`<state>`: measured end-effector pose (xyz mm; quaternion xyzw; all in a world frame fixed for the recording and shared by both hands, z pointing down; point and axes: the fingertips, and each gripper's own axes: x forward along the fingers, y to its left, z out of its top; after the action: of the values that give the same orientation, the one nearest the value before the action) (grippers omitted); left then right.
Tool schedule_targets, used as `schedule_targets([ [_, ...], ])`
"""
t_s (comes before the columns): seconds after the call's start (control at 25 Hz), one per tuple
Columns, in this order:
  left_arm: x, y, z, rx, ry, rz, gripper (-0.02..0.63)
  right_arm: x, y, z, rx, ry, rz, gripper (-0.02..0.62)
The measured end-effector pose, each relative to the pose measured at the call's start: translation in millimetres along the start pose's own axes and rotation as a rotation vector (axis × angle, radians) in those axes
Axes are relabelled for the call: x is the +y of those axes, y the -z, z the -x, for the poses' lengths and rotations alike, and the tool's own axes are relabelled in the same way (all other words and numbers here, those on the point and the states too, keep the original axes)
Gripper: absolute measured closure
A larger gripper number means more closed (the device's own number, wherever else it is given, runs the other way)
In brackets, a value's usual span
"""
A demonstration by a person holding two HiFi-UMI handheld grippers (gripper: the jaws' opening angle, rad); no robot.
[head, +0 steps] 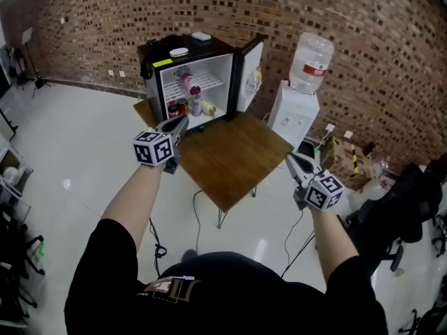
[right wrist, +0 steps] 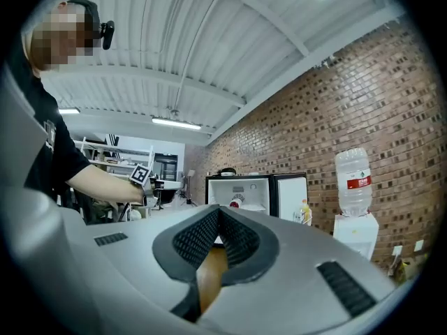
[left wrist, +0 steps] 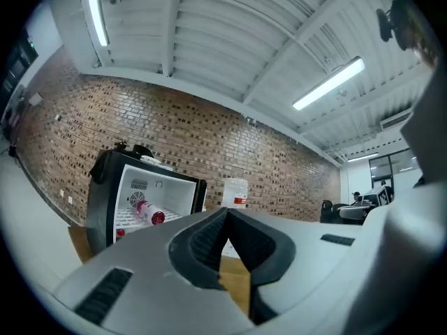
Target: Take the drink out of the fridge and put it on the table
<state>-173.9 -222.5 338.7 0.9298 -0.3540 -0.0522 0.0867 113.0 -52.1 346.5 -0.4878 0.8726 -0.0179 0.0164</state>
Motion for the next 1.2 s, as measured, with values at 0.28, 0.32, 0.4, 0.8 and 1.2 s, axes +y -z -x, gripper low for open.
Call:
schedule_targets([
  [0.28, 113, 9, -65, 0.067, -0.033, 0.061, 0.606, -18, 11, -103, 0.039, 0.07, -0.01, 0.535],
  [0.32, 130, 11, -73, 0.072, -0.06, 0.084, 0.606, -20, 13, -114, 0.04, 0.079, -0.015, 0.535],
  [0.4, 158, 13, -91, 0.076, -0.12, 0.127, 0.606, -26, 19, -132, 0.051, 0.087, -0.023, 0.518],
  [0.8, 201, 27, -182, 0.054, -0.314, 0.158, 0.606, -106, 64, -149, 0.121, -0.012, -0.058, 0.395],
  [1.2, 230, 37, -264, 0.168, -0.498, 0.053, 0.412, -182, 68, -170, 0.062, -0.079, 0.02, 0.39],
])
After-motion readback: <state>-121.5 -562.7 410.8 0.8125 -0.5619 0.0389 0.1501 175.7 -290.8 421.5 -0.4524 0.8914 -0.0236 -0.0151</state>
